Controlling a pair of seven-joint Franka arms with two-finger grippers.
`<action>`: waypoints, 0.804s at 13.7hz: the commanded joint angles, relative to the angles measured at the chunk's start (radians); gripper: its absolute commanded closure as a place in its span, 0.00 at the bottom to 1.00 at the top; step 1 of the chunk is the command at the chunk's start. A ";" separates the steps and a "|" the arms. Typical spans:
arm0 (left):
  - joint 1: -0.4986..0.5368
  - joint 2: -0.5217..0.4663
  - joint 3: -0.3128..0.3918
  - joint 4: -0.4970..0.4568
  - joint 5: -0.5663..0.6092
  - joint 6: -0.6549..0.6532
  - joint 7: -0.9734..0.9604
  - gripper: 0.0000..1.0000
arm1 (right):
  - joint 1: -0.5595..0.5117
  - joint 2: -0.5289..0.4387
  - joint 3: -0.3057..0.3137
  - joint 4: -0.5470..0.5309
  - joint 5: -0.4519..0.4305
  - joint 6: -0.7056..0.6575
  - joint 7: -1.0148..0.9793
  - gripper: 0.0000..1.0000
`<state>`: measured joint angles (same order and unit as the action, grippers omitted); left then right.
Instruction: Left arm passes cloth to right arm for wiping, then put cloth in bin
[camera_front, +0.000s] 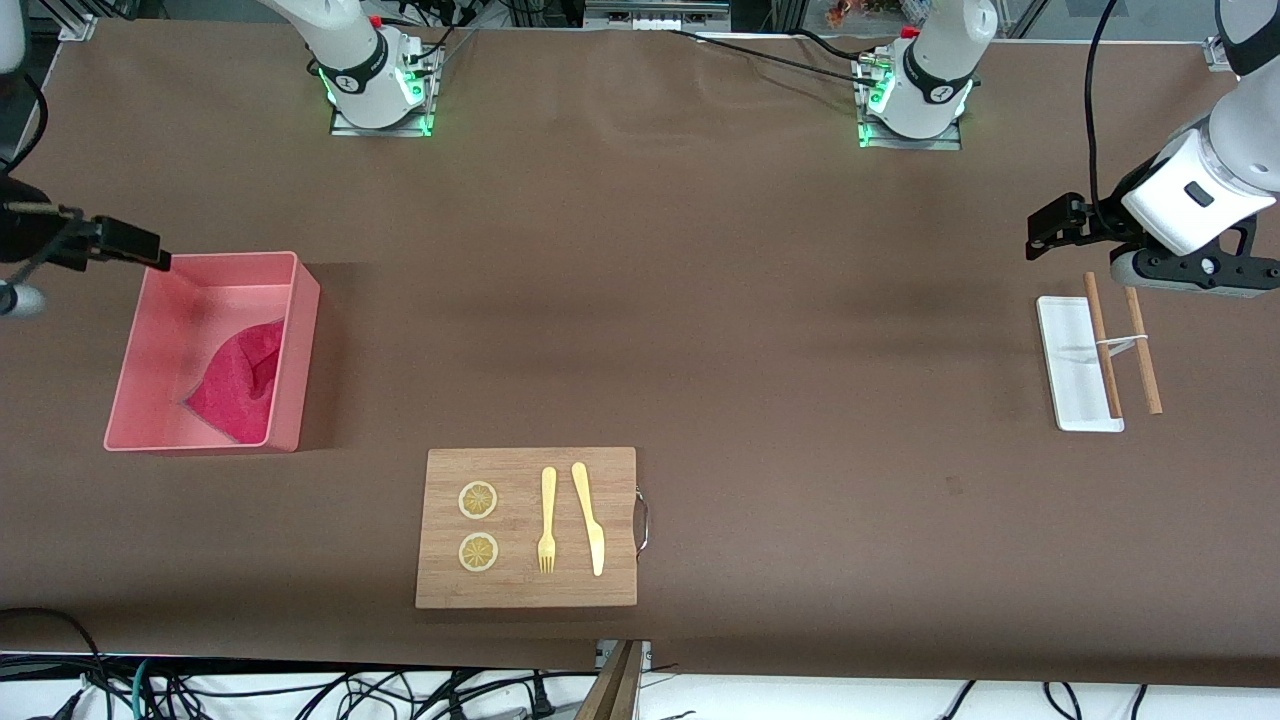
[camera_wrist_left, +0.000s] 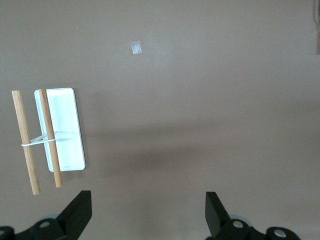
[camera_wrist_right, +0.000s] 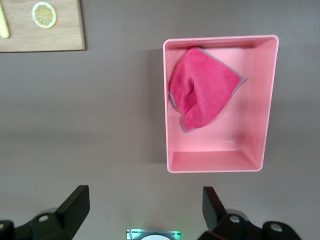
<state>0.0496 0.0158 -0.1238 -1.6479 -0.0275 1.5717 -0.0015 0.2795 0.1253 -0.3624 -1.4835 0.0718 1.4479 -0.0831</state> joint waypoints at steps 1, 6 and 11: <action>0.006 -0.028 -0.002 -0.020 -0.012 -0.001 0.014 0.00 | -0.089 -0.108 0.121 -0.141 -0.029 0.062 0.014 0.00; 0.004 -0.027 -0.002 -0.020 -0.012 -0.002 0.017 0.00 | -0.195 -0.127 0.252 -0.144 -0.069 0.068 0.005 0.00; 0.003 -0.028 -0.004 -0.020 -0.011 -0.010 0.017 0.00 | -0.163 -0.111 0.252 -0.121 -0.096 0.080 0.006 0.00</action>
<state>0.0495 0.0145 -0.1241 -1.6479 -0.0275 1.5703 0.0002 0.1122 0.0262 -0.1135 -1.5980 -0.0051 1.5206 -0.0797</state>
